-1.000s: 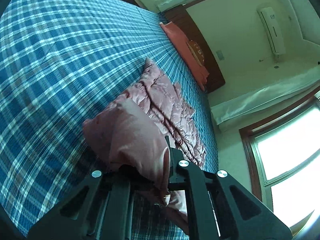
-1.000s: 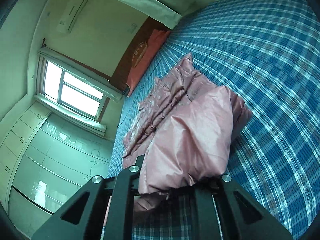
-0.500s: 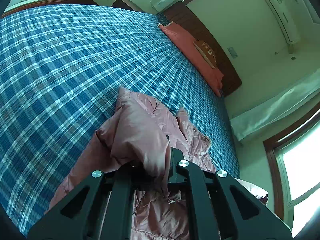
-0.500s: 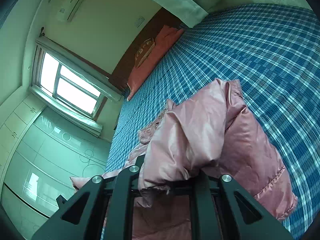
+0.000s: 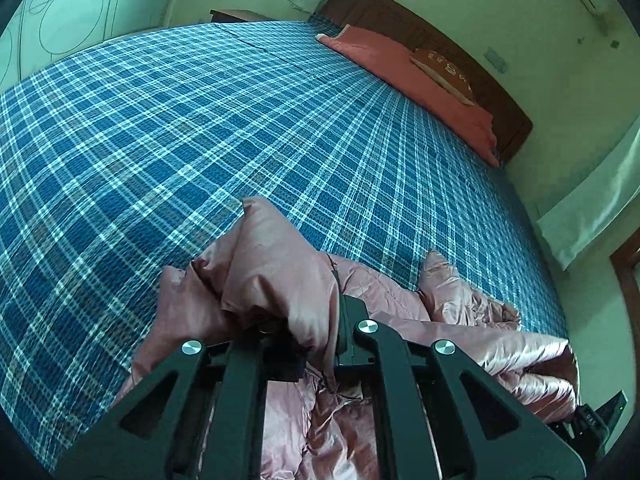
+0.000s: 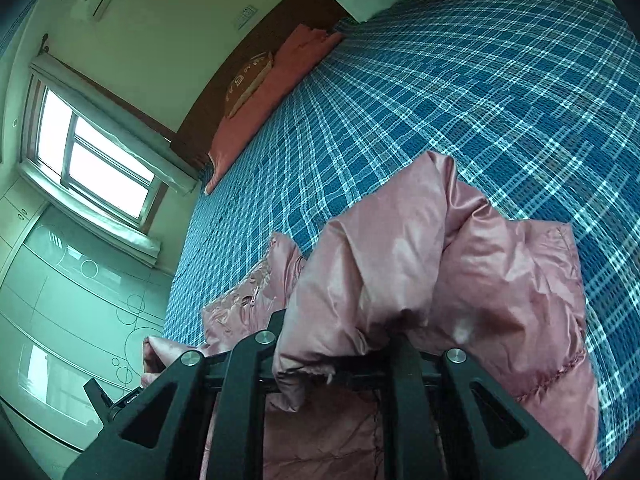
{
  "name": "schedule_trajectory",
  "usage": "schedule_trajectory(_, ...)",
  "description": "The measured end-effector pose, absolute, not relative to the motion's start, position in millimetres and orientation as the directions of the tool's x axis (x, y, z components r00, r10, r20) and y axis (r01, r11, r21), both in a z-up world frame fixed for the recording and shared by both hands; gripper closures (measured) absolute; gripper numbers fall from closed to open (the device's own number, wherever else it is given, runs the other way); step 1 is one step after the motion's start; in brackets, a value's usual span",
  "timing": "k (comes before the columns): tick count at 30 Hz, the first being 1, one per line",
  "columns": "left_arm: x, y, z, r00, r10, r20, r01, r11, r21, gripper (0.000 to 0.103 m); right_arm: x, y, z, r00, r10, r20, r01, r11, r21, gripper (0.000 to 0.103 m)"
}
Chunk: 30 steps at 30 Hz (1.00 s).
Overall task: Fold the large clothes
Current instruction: 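Lift the hem with both tools and fold it toward the collar, then open both tools and press the folded jacket flat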
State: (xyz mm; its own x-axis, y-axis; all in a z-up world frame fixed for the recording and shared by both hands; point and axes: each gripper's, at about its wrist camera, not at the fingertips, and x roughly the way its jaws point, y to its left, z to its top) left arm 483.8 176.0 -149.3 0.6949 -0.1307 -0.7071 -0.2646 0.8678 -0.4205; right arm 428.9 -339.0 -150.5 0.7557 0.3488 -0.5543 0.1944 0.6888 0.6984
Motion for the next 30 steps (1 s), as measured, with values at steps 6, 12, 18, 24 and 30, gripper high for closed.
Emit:
schedule_trajectory(6,466.1,178.0,-122.8,0.747,-0.163,-0.644,-0.214,0.859,-0.465,0.036,403.1,-341.6,-126.6,0.797,0.358,-0.486,0.118,0.697,0.707,0.043)
schedule_trajectory(12,430.3,166.7,-106.9,0.772,-0.172,-0.611,-0.143,0.891,-0.431,0.036,401.2,-306.6,-121.0,0.754,0.327,-0.57,0.062,0.828,0.557,0.042)
schedule_trajectory(18,434.6,145.9,-132.3,0.724,-0.161,-0.671,-0.085,0.944,-0.319,0.036,420.2,-266.7,-127.0,0.715,0.284,-0.639,0.01,0.91,0.415,0.042)
schedule_trajectory(24,471.4,145.2,-150.9,0.717,-0.12,-0.686,-0.125,0.947,-0.297,0.036,456.5,-253.4,-137.4,0.702,0.229,-0.674,0.008,0.944,0.329,0.042)
schedule_trajectory(30,508.2,126.3,-173.4,0.675,-0.049,-0.736,-0.119,0.977,-0.174,0.034,488.9,-236.5,-172.5,0.633,0.147,-0.76,0.027,0.977,0.212,0.042)
